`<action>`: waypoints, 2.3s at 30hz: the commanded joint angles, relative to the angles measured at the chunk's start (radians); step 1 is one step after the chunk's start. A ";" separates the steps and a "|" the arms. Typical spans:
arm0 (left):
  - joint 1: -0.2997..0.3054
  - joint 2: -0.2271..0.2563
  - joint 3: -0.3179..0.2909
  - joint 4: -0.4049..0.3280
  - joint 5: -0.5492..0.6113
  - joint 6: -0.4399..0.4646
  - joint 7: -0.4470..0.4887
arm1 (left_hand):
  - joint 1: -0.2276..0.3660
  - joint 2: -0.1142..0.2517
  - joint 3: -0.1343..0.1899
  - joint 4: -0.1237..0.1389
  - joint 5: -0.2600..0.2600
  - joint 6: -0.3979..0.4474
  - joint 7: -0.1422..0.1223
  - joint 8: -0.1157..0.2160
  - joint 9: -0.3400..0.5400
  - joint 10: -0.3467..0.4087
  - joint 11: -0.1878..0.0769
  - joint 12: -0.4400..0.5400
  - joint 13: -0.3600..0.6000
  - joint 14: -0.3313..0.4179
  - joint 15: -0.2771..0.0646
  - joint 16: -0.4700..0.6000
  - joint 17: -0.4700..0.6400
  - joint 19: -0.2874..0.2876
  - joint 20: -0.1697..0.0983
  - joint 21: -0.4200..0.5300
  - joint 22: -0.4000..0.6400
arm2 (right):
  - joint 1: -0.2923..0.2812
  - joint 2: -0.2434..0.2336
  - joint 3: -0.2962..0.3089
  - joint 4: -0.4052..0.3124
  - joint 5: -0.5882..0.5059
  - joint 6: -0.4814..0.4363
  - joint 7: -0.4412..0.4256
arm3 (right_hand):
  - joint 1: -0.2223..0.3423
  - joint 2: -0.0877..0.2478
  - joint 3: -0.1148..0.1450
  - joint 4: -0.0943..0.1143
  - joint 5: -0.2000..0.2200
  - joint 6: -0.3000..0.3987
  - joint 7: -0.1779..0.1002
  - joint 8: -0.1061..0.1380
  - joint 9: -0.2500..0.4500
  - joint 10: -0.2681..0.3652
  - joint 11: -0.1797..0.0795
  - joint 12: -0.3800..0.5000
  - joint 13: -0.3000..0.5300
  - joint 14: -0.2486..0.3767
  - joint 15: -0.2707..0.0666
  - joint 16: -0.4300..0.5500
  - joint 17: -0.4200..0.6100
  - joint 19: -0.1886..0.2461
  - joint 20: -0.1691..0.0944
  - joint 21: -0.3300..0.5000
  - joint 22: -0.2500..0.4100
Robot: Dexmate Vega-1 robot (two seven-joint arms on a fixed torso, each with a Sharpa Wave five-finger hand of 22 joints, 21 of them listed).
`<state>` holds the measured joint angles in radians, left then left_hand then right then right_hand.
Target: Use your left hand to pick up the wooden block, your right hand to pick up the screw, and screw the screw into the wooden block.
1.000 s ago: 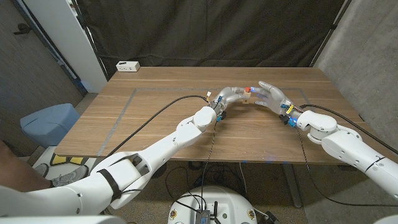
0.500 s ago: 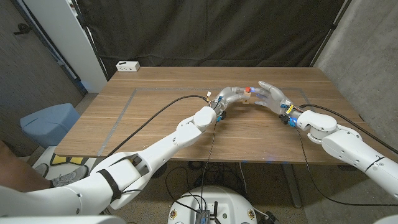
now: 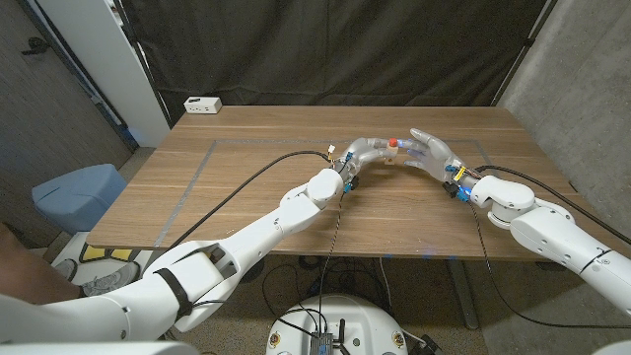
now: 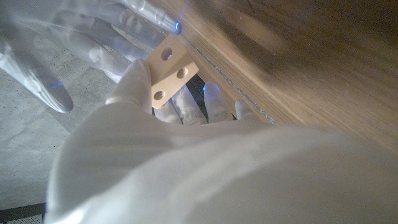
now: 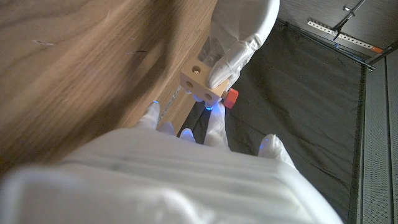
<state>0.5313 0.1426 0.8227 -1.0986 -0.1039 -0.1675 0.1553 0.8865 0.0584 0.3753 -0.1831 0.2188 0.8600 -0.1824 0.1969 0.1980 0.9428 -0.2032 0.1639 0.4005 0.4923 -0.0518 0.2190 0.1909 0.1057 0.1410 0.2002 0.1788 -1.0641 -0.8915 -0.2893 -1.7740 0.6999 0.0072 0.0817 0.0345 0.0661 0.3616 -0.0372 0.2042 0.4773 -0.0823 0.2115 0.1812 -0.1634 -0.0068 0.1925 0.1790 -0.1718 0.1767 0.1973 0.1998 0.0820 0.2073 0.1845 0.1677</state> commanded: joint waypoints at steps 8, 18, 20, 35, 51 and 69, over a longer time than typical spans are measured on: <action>0.007 0.002 0.001 -0.009 -0.003 0.009 0.000 | -0.023 0.061 0.030 0.026 0.004 0.068 0.056 0.008 0.005 0.016 -0.005 0.072 0.138 0.008 -0.059 0.001 0.003 0.008 0.004 0.007 0.005 | -0.035 -0.007 0.021 -0.031 0.006 -0.006 -0.035 | 0.006 0.010 0.008 0.006 0.006 0.030 0.000 0.005 0.002 0.016 -0.006 0.009 0.002 -0.039 -0.005 0.007 -0.001 0.006 0.001 0.006 0.003; 0.010 0.005 0.001 -0.017 -0.001 0.014 0.003 | -0.022 0.063 0.031 0.026 0.004 0.069 0.056 0.008 0.005 0.014 -0.006 0.071 0.138 0.009 -0.059 0.002 0.003 0.008 0.005 0.007 0.005 | -0.048 -0.015 0.030 -0.043 0.004 -0.002 -0.037 | 0.008 0.011 0.009 0.006 0.006 0.066 0.001 0.012 0.002 0.033 -0.017 0.012 0.002 -0.031 -0.008 0.009 -0.002 0.008 0.002 0.006 0.003; 0.011 0.005 0.000 -0.019 -0.003 0.017 0.004 | -0.022 0.062 0.032 0.025 0.004 0.070 0.056 0.008 0.005 0.014 -0.007 0.071 0.138 0.009 -0.059 0.001 0.003 0.008 0.005 0.007 0.005 | -0.052 -0.016 0.031 -0.045 0.004 -0.002 -0.040 | 0.009 0.011 0.009 0.006 0.006 0.073 0.003 0.013 0.001 0.039 -0.021 0.013 0.002 -0.028 -0.009 0.010 -0.002 0.009 0.002 0.006 0.003; 0.015 0.008 0.001 -0.026 -0.005 0.024 0.003 | -0.022 0.063 0.032 0.026 0.004 0.069 0.057 0.008 0.005 0.014 -0.006 0.071 0.138 0.009 -0.059 0.001 0.003 0.009 0.005 0.007 0.005 | -0.059 -0.022 0.034 -0.039 0.008 0.018 -0.010 | 0.011 0.012 0.011 0.005 0.006 0.108 0.014 0.016 0.001 0.054 -0.032 0.014 0.002 -0.022 -0.011 0.010 -0.003 0.013 0.001 0.007 0.003; 0.015 0.013 0.001 -0.033 -0.004 0.030 0.001 | -0.022 0.064 0.033 0.027 0.004 0.068 0.057 0.008 0.005 0.015 -0.005 0.072 0.138 0.009 -0.059 0.001 0.003 0.009 0.006 0.007 0.005 | -0.049 -0.017 0.023 -0.022 0.006 0.048 0.035 | 0.015 0.015 0.014 0.004 0.007 0.123 0.018 0.014 0.001 0.063 -0.045 0.012 0.002 -0.021 -0.012 0.008 -0.004 0.013 0.003 0.006 0.003; 0.020 0.015 -0.001 -0.034 -0.007 0.027 0.001 | -0.023 0.064 0.034 0.027 0.004 0.068 0.058 0.008 0.005 0.015 -0.005 0.070 0.136 0.010 -0.058 0.001 0.003 0.011 0.003 0.007 0.005 | -0.069 -0.014 0.037 -0.036 -0.004 0.054 -0.012 | 0.019 0.014 0.017 0.001 0.007 0.135 0.016 0.007 0.001 0.085 -0.038 0.015 0.002 0.000 -0.016 0.014 -0.005 0.030 -0.011 0.012 0.003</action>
<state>0.5490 0.1563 0.8230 -1.1331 -0.1085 -0.1383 0.1573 0.8865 0.0584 0.3753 -0.1831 0.2177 0.8600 -0.1824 0.1969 0.1973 0.9420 -0.2040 0.1639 0.4005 0.4923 -0.0518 0.2190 0.1906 0.1076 0.1429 0.2002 0.1788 -1.1110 -0.9068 -0.2674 -1.7937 0.7051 0.0601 0.1090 0.0453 0.0768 0.3695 -0.0379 0.2042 0.6003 -0.0662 0.2191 0.1819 -0.0834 -0.0431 0.2016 0.1790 -0.1736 0.1676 0.2050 0.1954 0.0989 0.1980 0.1895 0.1678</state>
